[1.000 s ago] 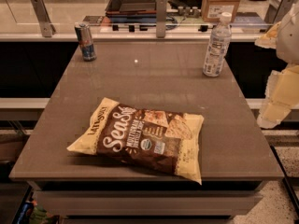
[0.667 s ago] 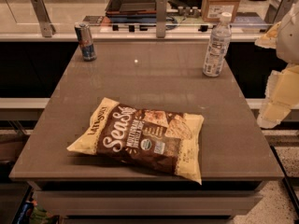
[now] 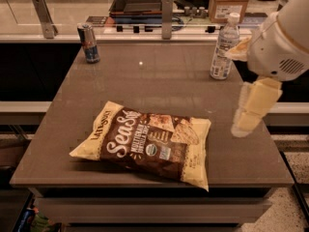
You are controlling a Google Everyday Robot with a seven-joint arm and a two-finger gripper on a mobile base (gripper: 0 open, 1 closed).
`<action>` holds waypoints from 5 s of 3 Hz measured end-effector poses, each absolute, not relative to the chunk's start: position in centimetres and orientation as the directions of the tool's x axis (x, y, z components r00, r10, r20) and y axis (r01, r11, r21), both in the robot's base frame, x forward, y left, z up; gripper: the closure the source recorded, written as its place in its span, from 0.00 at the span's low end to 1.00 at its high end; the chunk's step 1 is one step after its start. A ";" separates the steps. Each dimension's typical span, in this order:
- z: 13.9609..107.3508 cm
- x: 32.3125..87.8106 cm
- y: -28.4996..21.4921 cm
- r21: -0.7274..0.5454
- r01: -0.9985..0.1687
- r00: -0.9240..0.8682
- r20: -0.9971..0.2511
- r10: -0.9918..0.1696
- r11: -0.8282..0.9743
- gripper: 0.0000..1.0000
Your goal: Move brown chip bag near redbull can
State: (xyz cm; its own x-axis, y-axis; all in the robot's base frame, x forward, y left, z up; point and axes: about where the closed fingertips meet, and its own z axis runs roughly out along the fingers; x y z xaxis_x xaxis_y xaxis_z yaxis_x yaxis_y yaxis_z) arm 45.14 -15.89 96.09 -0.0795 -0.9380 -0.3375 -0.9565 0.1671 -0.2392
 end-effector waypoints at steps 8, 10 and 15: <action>82.8 41.9 -1.6 -0.184 -0.942 -0.281 -0.031 -0.959 0.282 0.64; 83.5 41.9 -1.6 -0.184 -0.942 -0.282 -0.031 -0.959 0.282 1.00; 91.0 55.3 2.2 -0.295 -0.880 -0.330 -0.187 -0.925 0.373 1.00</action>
Offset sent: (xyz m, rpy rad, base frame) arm -0.0204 0.1043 -0.1203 0.0707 0.2197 -0.3296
